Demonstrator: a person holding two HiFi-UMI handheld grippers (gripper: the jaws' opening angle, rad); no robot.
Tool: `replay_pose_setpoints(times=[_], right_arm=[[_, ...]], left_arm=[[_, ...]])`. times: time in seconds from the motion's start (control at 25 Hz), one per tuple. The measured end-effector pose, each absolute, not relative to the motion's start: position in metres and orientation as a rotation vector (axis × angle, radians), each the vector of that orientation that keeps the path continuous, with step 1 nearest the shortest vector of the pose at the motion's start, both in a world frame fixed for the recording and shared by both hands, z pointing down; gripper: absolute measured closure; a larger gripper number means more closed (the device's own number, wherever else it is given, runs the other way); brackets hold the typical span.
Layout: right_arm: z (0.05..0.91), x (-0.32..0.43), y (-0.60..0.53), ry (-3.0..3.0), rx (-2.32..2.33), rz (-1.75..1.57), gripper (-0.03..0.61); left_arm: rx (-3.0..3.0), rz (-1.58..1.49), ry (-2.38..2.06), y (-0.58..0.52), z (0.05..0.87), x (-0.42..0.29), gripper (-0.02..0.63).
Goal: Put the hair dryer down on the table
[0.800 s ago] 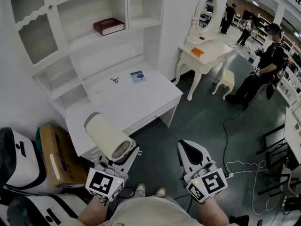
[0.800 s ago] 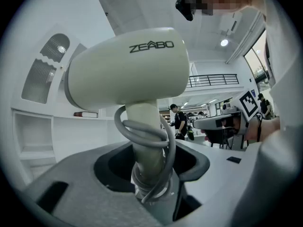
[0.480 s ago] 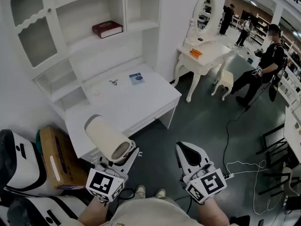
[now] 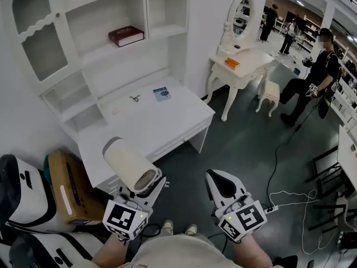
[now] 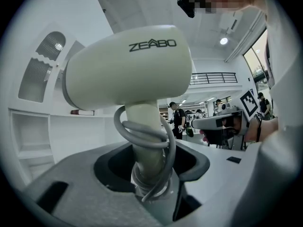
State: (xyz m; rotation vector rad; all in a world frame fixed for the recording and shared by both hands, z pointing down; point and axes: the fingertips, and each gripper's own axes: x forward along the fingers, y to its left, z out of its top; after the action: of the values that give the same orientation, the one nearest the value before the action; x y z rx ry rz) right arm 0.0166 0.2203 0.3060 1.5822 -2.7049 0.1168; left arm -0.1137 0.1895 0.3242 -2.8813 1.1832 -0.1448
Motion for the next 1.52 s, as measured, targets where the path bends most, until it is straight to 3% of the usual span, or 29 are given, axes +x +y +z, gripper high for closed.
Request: replay_pose_setpoints(times=[1.52], right_arm=[[0.321,0.1,0.243,-2.837,1.507,0.107,0.558]], left_arm=[[-2.844,-0.247,1.274,0.218,0.338,-0.031,0.39]])
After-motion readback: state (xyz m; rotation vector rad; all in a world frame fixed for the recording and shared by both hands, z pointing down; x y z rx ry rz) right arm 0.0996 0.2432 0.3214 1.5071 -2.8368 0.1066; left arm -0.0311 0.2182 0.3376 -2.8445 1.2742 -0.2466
